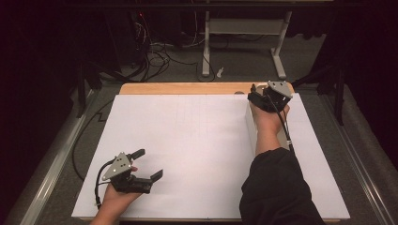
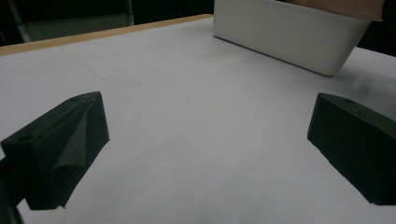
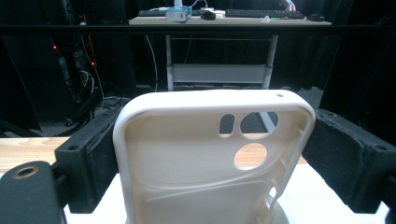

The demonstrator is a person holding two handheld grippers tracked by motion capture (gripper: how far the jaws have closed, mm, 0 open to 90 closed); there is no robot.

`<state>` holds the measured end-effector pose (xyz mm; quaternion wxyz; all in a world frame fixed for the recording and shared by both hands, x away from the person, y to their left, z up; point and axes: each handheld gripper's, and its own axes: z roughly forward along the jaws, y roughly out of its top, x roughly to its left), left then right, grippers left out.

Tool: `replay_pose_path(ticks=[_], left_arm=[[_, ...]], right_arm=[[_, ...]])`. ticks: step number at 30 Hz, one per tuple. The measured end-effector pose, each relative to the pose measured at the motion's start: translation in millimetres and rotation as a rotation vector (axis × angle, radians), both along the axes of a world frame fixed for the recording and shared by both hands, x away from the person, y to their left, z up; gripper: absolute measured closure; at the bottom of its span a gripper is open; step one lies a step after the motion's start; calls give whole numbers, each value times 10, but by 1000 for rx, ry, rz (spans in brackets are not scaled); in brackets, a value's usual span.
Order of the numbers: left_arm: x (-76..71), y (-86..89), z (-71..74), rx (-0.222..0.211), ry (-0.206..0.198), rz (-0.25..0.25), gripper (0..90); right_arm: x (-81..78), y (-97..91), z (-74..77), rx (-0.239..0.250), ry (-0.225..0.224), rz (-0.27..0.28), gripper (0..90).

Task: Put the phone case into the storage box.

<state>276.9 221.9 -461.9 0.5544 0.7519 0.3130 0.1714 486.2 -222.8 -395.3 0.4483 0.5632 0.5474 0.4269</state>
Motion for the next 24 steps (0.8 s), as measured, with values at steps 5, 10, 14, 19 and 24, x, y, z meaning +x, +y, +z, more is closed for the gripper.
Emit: replay_pose_path(ticks=[5, 10, 14, 19, 24], left_arm=[[-6, 5, 5, -4, -3, 2, 2], [-3, 4, 2, -6, -1, 3, 2], [1, 6, 1, -6, 0, 2, 2], [-1, 2, 3, -5, -2, 3, 2], [-2, 2, 5, -4, -3, 3, 2]], right_arm=[[11, 8, -4, -7, -2, 5, 106], [18, 0, -3, -8, -1, 10, 104], [24, -3, -4, -9, -2, 13, 102], [25, 14, -2, -29, 5, 15, 98], [37, 39, 10, -52, 18, 28, 96]])
